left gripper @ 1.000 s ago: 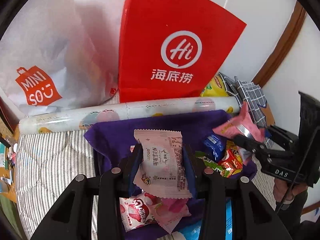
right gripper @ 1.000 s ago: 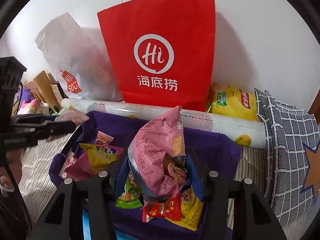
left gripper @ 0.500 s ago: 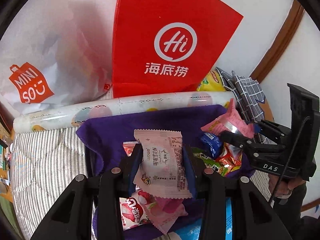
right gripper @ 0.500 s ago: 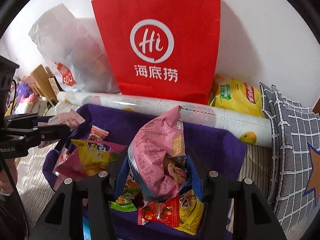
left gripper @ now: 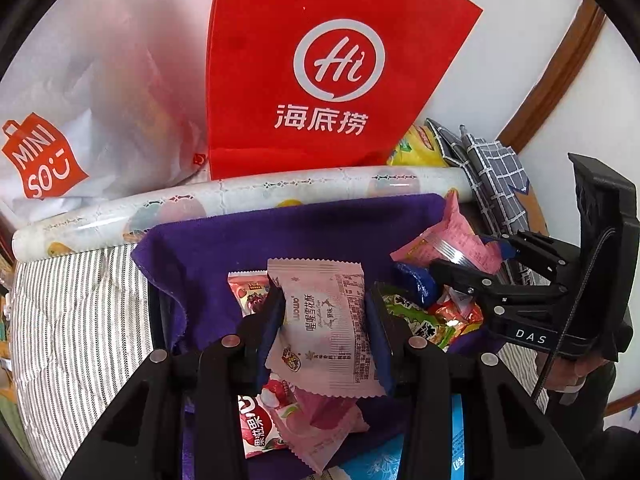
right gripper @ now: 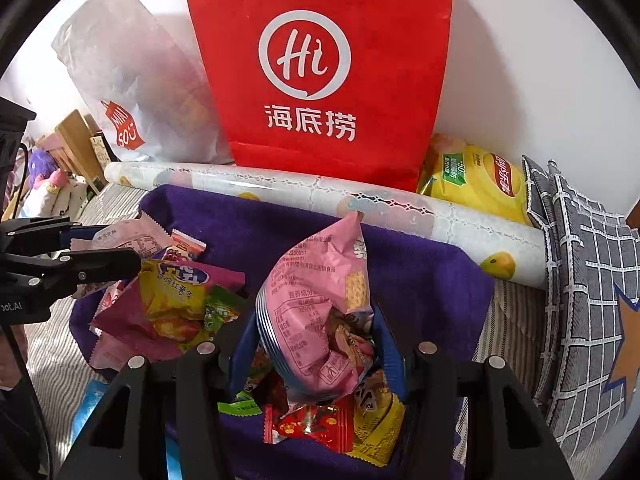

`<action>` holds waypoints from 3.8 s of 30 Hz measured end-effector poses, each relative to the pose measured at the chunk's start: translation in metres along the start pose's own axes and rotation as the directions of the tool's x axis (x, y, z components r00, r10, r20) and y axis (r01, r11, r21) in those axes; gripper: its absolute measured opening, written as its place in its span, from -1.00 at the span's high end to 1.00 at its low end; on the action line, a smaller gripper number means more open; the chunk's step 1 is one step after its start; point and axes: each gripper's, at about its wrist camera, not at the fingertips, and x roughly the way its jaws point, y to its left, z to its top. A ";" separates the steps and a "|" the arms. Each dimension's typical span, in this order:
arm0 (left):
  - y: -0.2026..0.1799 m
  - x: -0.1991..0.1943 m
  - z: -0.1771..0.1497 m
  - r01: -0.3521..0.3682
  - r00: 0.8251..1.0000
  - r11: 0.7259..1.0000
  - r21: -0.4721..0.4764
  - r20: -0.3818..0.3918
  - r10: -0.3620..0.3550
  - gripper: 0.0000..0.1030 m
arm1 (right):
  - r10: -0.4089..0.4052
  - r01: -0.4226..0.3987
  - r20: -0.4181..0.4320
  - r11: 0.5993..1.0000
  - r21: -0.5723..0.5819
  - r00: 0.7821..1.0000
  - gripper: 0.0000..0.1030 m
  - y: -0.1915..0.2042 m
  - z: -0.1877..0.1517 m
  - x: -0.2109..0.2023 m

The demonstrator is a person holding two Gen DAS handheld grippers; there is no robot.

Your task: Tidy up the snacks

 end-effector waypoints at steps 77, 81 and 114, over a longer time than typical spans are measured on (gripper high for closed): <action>-0.102 -0.165 -0.081 -0.069 0.976 0.992 0.103 0.211 0.046 -0.82 | -0.328 0.257 0.209 0.917 0.304 0.921 -0.49 0.080 -0.095 -0.232; -0.114 -0.186 -0.104 -0.102 0.967 0.990 0.094 0.244 0.077 -0.87 | -0.337 0.255 0.231 0.912 0.322 0.913 -0.60 0.087 -0.107 -0.249; -0.165 -0.259 -0.212 -0.193 0.920 0.981 0.035 0.354 0.168 -0.90 | -0.388 0.274 0.329 0.898 0.343 0.861 -0.99 0.131 -0.209 -0.336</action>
